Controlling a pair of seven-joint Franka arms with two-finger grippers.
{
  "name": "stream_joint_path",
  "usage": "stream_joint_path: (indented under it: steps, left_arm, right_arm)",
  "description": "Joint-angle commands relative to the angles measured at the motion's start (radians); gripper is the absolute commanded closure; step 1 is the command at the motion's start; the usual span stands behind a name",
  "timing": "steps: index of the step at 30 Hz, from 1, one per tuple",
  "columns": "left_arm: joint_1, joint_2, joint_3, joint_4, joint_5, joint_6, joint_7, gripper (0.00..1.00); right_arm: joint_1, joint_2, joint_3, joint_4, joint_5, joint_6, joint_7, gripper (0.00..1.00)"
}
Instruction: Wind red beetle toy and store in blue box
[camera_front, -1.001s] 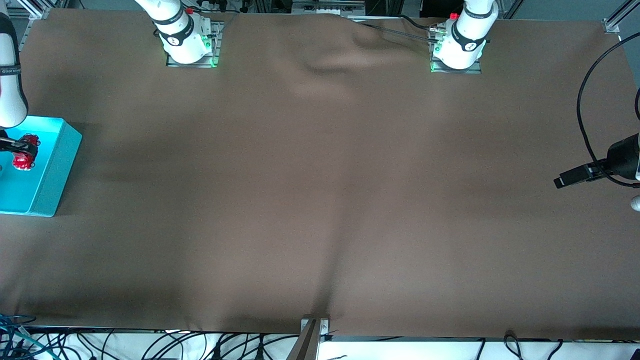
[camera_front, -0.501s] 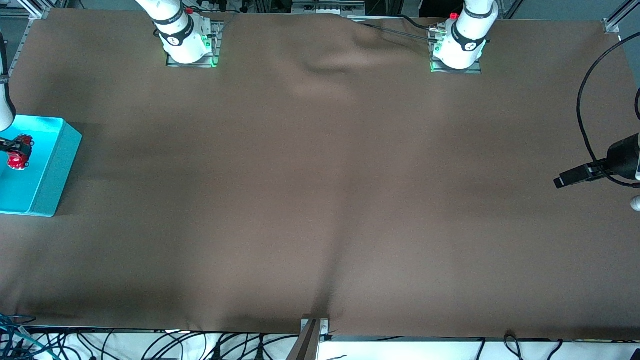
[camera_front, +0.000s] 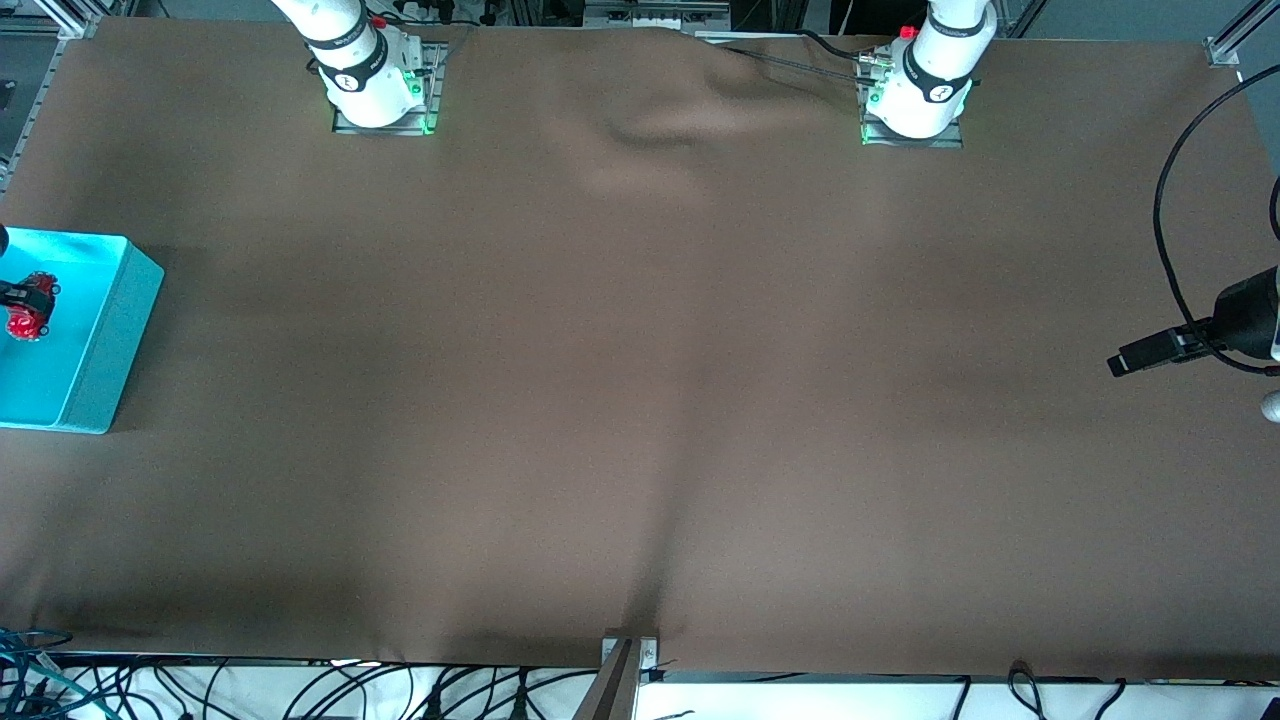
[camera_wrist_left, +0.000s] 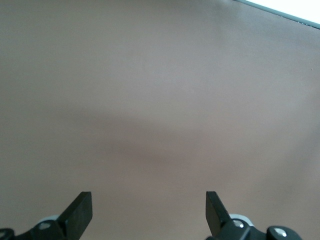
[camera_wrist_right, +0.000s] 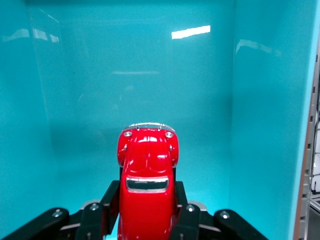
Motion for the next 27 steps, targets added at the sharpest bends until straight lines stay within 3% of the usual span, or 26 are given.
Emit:
stream_joint_path:
  steps: [1, 8, 19, 21, 22, 23, 24, 27]
  left_arm:
    - [0.003, -0.009, -0.001, 0.005, -0.013, -0.017, 0.019, 0.0]
    - [0.003, -0.009, -0.001, 0.005, -0.013, -0.017, 0.022, 0.0]
    - [0.005, -0.009, -0.001, 0.005, -0.013, -0.017, 0.022, 0.0]
    - [0.005, -0.012, -0.001, 0.007, -0.013, -0.019, 0.022, 0.0]
    - [0.005, -0.012, -0.001, 0.005, -0.013, -0.017, 0.022, 0.0]
    - [0.006, -0.009, -0.002, 0.007, -0.013, -0.017, 0.022, 0.0]
    - [0.005, -0.012, -0.002, 0.005, -0.013, -0.017, 0.022, 0.0]
    - [0.005, -0.012, -0.002, 0.005, -0.01, -0.017, 0.022, 0.0]
  right_arm:
    - [-0.026, 0.061, 0.006, 0.034, 0.067, 0.043, -0.082, 1.0]
    - [-0.034, 0.098, 0.006, 0.034, 0.176, 0.066, -0.182, 1.0]
    - [-0.037, 0.106, 0.008, 0.034, 0.179, 0.069, -0.183, 0.98]
    - [-0.035, 0.106, 0.009, 0.034, 0.177, 0.069, -0.183, 0.82]
    - [-0.037, 0.107, 0.011, 0.034, 0.18, 0.069, -0.182, 0.66]
    - [-0.037, 0.107, 0.011, 0.034, 0.182, 0.069, -0.18, 0.42]
    - [-0.037, 0.107, 0.011, 0.034, 0.182, 0.069, -0.173, 0.34]
    - [-0.035, 0.104, 0.012, 0.034, 0.182, 0.069, -0.17, 0.39]
